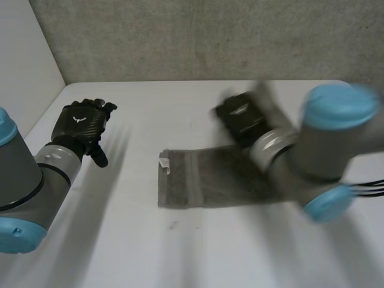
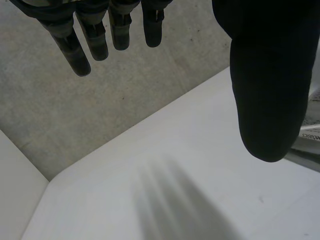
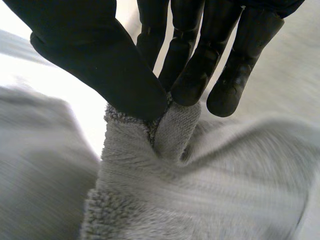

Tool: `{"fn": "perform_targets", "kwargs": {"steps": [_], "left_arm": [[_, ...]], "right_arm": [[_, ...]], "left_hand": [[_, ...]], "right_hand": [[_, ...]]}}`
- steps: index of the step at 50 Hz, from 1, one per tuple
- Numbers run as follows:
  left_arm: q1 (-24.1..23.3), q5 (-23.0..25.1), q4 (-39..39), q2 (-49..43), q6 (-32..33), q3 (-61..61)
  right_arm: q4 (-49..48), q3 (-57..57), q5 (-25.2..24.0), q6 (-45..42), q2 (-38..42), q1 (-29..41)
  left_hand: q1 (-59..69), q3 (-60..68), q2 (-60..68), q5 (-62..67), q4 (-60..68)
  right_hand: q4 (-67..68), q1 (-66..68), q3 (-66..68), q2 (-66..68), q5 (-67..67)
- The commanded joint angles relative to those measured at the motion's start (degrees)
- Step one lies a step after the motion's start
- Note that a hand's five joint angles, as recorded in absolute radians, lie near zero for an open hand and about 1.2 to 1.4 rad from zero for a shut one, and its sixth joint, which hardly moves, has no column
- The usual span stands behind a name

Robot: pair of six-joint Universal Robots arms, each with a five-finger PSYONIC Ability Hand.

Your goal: Fold the towel.

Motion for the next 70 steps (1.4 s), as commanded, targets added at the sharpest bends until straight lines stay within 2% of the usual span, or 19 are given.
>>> {"fn": "perform_targets", "kwargs": {"steps": [1,5,6,7,8,9,10,22,35,39,40,41,43,50,52,57,67,69,70], "left_arm": [[-0.7,0.0,-0.1,-0.1,0.0,-0.2],[-0.9,0.0,-0.1,-0.2,0.1,-0.2],[-1.0,0.0,-0.1,-0.2,0.1,-0.1],[-1.4,0.0,-0.1,-0.2,0.1,0.0],[-1.4,0.0,-0.1,-0.2,0.1,0.0],[-2.0,0.0,-0.1,-0.2,0.1,0.4],[-2.0,0.0,-0.1,-0.2,0.1,0.4],[-10.2,-0.4,0.0,-1.3,-0.7,7.0],[-18.5,-3.4,-0.7,-13.0,-2.7,14.0],[-19.4,-5.4,-0.8,-13.3,-2.9,14.0],[-19.3,-5.7,-0.8,-12.8,-2.9,13.7],[-19.3,-5.7,-0.8,-12.8,-2.9,13.7],[-19.3,-5.8,-0.8,-11.7,-2.8,13.1],[-18.3,-7.4,-1.5,-5.8,-3.7,10.4],[-17.7,-7.8,-1.6,-4.5,-4.1,9.8],[-14.4,-9.6,-1.7,1.6,-5.0,6.0],[-12.7,-9.4,-1.7,3.9,-5.0,2.7],[-12.7,-9.2,-1.6,3.8,-4.9,2.6],[-12.7,-9.0,-1.5,3.6,-4.9,2.7]], "right_arm": [[-1.5,-1.0,0.3,-0.7,9.6,11.4],[-0.8,-1.8,1.0,-1.7,13.9,13.8],[-0.7,-1.7,1.4,-1.8,13.6,13.8],[-0.7,-1.7,1.4,-1.8,13.6,13.8],[-0.7,-1.4,2.3,-1.6,12.6,13.4],[-0.7,-1.4,2.3,-1.6,12.6,13.4],[-0.7,-0.8,3.2,-1.2,10.7,13.2],[-0.6,13.2,4.6,9.3,-8.8,-2.3],[-1.5,26.0,0.0,7.5,-9.8,-17.9],[-3.7,27.4,-1.3,4.5,-6.0,-19.7],[-4.9,27.3,-1.1,3.6,-4.7,-19.9],[-4.9,27.3,-1.1,3.6,-4.7,-19.9],[-7.2,26.1,-1.1,2.9,-4.0,-20.3],[-8.2,18.9,-0.5,3.6,-5.4,-18.4],[-8.2,16.8,-0.4,4.0,-5.4,-15.4],[-7.6,7.2,0.2,6.0,-1.3,1.3],[-1.2,2.5,-0.4,0.9,9.3,12.7],[-1.2,2.5,0.4,0.2,9.1,12.6],[-1.1,2.6,1.1,0.7,7.7,12.5]], "left_hand": [[-0.3,0.4,0.4,-1.6,-0.2],[-0.3,0.4,0.4,-1.6,-0.2],[-0.3,0.4,0.4,-1.6,-0.2],[-0.3,0.4,0.4,-1.6,-0.2],[-0.3,0.4,0.4,-1.6,-0.2],[-0.3,0.4,0.4,-1.6,-0.2],[-0.3,0.4,0.4,-1.6,-0.2],[-0.3,0.4,0.4,-1.6,-0.2],[-0.3,0.4,0.4,-1.6,-0.2],[-0.3,0.4,0.4,-1.6,-0.2],[-0.3,0.4,0.4,-1.6,-0.2],[-0.3,0.4,0.4,-1.6,-0.2],[-0.3,0.4,0.4,-1.6,-0.2],[-0.3,0.4,0.4,-1.6,-0.2],[-0.3,0.4,0.4,-1.6,-0.2],[-0.3,0.4,0.4,-1.6,-0.2],[-0.3,0.4,0.4,-1.6,-0.2],[-0.3,0.4,0.4,-1.6,-0.2],[-0.2,0.5,0.5,-1.5,-0.2]], "right_hand": [[2.2,17.1,2.5,4.7,11.1],[2.2,17.1,2.5,4.7,11.1],[-8.1,6.8,-7.8,-5.5,0.9],[-8.2,6.7,-7.9,-5.6,0.8],[-50.0,-35.1,-49.7,-47.4,-41.0],[-50.4,-35.5,-50.1,-47.9,-41.5],[-67.8,-52.9,-67.5,-65.3,-58.9],[-67.8,-52.9,-67.5,-65.3,-58.9],[-62.9,-48.0,-62.5,-60.3,-53.9],[-43.9,-29.0,-43.5,-41.3,-34.9],[-30.0,-15.1,-29.7,-27.5,-21.1],[-29.9,-15.0,-29.6,-27.3,-20.9],[2.1,17.0,2.4,4.6,11.0],[2.2,17.1,2.5,4.7,11.1],[2.2,17.1,2.5,4.7,11.1],[2.2,17.1,2.5,4.7,11.1],[2.2,17.1,2.5,4.7,11.1],[-7.2,7.7,-6.9,-4.6,1.8],[-47.0,-32.1,-46.7,-44.4,-38.0]]}}
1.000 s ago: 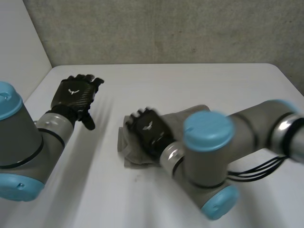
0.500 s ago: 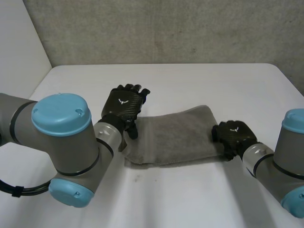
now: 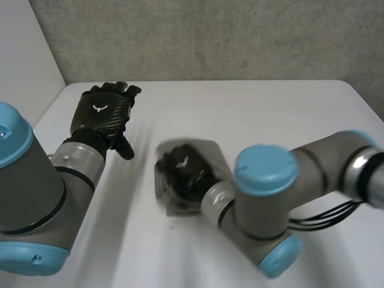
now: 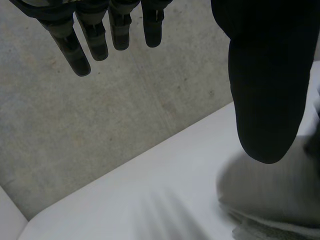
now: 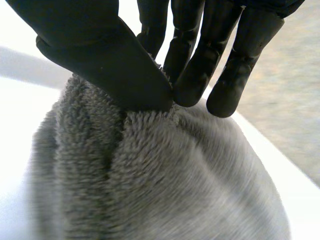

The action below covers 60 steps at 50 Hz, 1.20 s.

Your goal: Fold the towel.

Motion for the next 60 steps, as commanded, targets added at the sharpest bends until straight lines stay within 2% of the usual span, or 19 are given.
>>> {"fn": "perform_targets", "kwargs": {"steps": [1,2,4,6,12,14,20,22,25,31,36,39,45,47,49,50,52,57,60], "left_arm": [[0.2,0.7,0.2,-0.2,0.2,-0.9],[0.3,0.8,0.3,-0.5,0.2,-0.5],[0.3,0.8,0.5,-1.0,0.2,0.1],[0.1,1.0,0.8,-1.5,0.3,0.6],[-3.4,1.6,1.2,-10.2,-0.6,6.8],[-5.4,1.7,0.7,-15.3,-2.9,10.3],[-7.1,2.3,-0.9,-24.4,-5.9,14.8],[-7.4,2.4,-3.2,-29.0,-6.1,16.2],[-7.4,2.3,-4.3,-30.9,-5.8,16.7],[-6.9,1.7,-7.0,-32.8,-5.9,17.4],[-6.5,0.9,-7.7,-29.7,-5.7,16.9],[-5.6,-0.1,-8.9,-25.2,-5.7,16.2],[-5.2,-0.5,-11.3,-14.6,-5.7,15.5],[-5.0,-0.6,-11.7,-11.5,-5.7,15.5],[-3.8,-0.5,-12.1,-4.7,-5.7,14.7],[-3.8,-0.5,-12.1,-4.7,-5.7,14.7],[-1.1,-0.5,-12.0,2.2,-5.7,12.8],[3.0,0.1,-12.0,10.3,-5.7,8.9],[4.5,0.2,-11.9,13.7,-5.7,7.0]], "right_arm": [[2.2,-0.4,1.6,-3.1,2.0,2.1],[2.0,0.1,2.5,-1.7,-0.7,1.4],[1.7,0.8,3.7,0.8,-3.7,-0.4],[1.6,2.8,6.3,7.6,-9.1,-5.8],[2.2,4.1,7.2,16.9,-12.0,-10.8],[3.8,3.4,6.9,19.5,-10.3,-11.8],[9.5,-1.5,5.7,19.3,-3.2,-13.2],[14.2,-5.5,2.8,19.1,1.6,-13.2],[17.2,-8.8,0.9,18.4,5.5,-13.4],[18.1,-10.8,0.9,14.5,7.9,-13.5],[17.9,-10.2,0.7,14.1,2.0,-14.3],[17.6,-9.6,0.7,14.2,-0.4,-14.4],[15.2,-7.0,1.9,15.6,-11.8,-16.5],[14.3,-6.2,3.2,16.0,-14.9,-17.3],[12.5,-4.4,7.6,16.4,-20.5,-18.9],[12.5,-4.3,7.7,16.4,-20.5,-18.9],[11.4,-1.5,12.1,16.6,-26.4,-20.6],[11.4,2.8,14.4,16.1,-34.6,-22.2],[11.9,4.7,14.4,16.1,-36.3,-22.9]], "left_hand": [[-0.2,0.5,0.5,-1.5,-0.2],[-0.2,0.5,0.5,-1.5,-0.2],[0.0,0.7,0.7,-1.4,0.0],[0.3,1.0,1.0,-1.0,0.3],[0.6,1.3,1.3,-0.7,0.7],[0.6,1.3,1.3,-0.7,0.7],[0.8,1.5,1.5,-0.5,0.8],[1.0,1.7,1.7,-0.4,1.0],[1.0,1.7,1.7,-0.4,1.0],[1.3,2.0,2.0,0.0,1.3],[1.1,1.8,1.8,-0.2,1.2],[0.8,1.5,1.5,-0.5,0.8],[0.1,0.8,0.8,-1.2,0.2],[0.1,0.8,0.8,-1.2,0.1],[0.0,0.7,0.7,-1.4,0.0],[0.0,0.7,0.7,-1.4,0.0],[0.1,0.8,0.8,-1.2,0.1],[0.5,1.2,1.2,-0.9,0.5],[0.5,1.2,1.2,-0.9,0.5]], "right_hand": [[-47.1,-32.1,-47.0,-44.1,-40.5],[-67.6,-52.5,-67.4,-64.6,-61.0],[-67.6,-52.5,-67.4,-64.6,-61.0],[-67.6,-52.5,-67.4,-64.6,-61.0],[-67.6,-52.5,-67.4,-64.6,-61.0],[-67.6,-52.5,-67.4,-64.6,-61.0],[-67.6,-52.5,-67.4,-64.6,-61.0],[-67.6,-52.5,-67.4,-64.6,-61.0],[-67.6,-52.5,-67.4,-64.6,-61.0],[-67.6,-52.5,-67.4,-64.6,-61.0],[-67.6,-52.5,-67.4,-64.6,-61.0],[-67.6,-52.5,-67.4,-64.6,-61.0],[-67.6,-52.5,-67.4,-64.6,-61.0],[-67.6,-52.5,-67.4,-64.6,-61.0],[-67.6,-52.5,-67.4,-64.6,-61.0],[-67.6,-52.5,-67.4,-64.6,-61.0],[-67.6,-52.5,-67.4,-64.6,-61.0],[-67.6,-52.5,-67.4,-64.6,-61.0],[-67.6,-52.5,-67.4,-64.6,-61.0]]}}
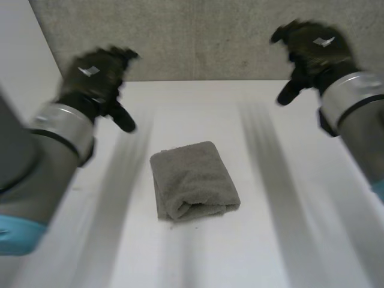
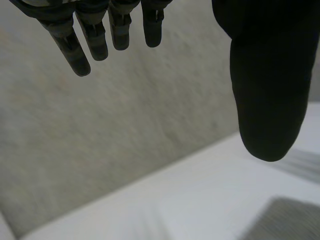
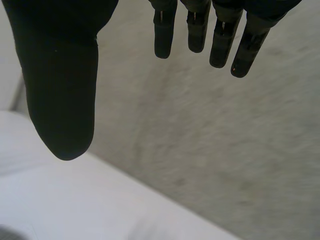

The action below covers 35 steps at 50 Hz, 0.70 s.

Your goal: Fold the towel.

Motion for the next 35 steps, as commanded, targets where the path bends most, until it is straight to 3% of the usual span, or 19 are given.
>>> {"fn": "perform_targets", "kwargs": {"steps": [1,35], "left_arm": [[4.8,0.5,0.2,10.0,0.0,-5.0],[5.2,0.5,1.6,6.6,-0.5,-4.6]], "right_arm": [[0.5,5.1,2.1,-0.4,-7.4,-1.9],[2.6,6.5,-2.1,-1.6,-6.8,-3.6]], "left_hand": [[0.5,1.2,1.2,-0.9,0.5],[-0.2,0.5,0.5,-1.5,-0.2]], "right_hand": [[-4.3,-6.0,-3.4,-4.9,-4.6],[-4.3,-6.0,-3.4,-4.9,-4.6]]}}
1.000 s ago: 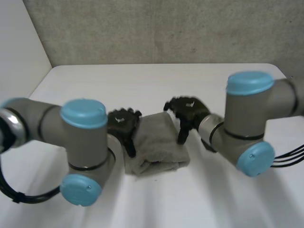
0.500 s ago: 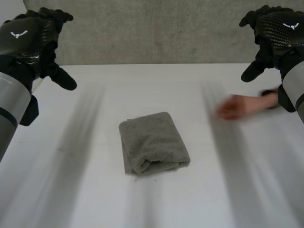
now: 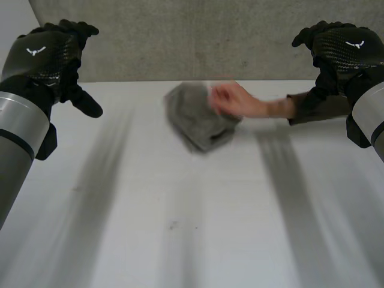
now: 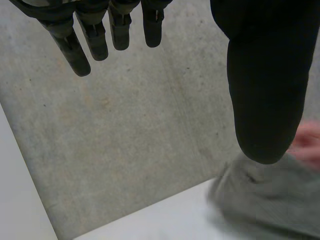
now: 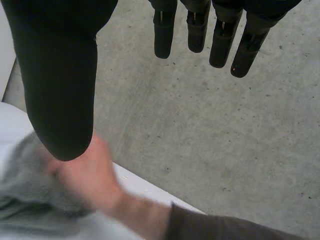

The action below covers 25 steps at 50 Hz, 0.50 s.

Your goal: Fold the towel.

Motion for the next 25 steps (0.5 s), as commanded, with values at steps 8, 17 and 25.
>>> {"fn": "perform_targets", "kwargs": {"steps": [8,17,25], "left_arm": [[-0.3,0.1,2.3,-2.2,0.0,2.6],[-0.2,0.1,2.3,-2.9,0.1,5.0],[0.1,0.2,2.3,-2.9,0.2,4.6]], "right_arm": [[0.0,0.1,0.0,-2.7,0.1,0.2],[0.0,0.1,0.0,-2.8,0.8,0.4],[-0.1,0.1,0.0,-3.7,0.9,0.2]], "left_hand": [[-0.3,0.4,0.4,-1.6,-0.2],[-0.3,0.4,0.4,-1.6,-0.2],[-0.3,0.4,0.4,-1.6,-0.2]], "right_hand": [[-4.3,-6.0,-3.4,-4.9,-4.6],[-4.3,-6.0,-3.4,-4.9,-4.6],[-4.3,-6.0,-3.4,-4.9,-4.6]]}}
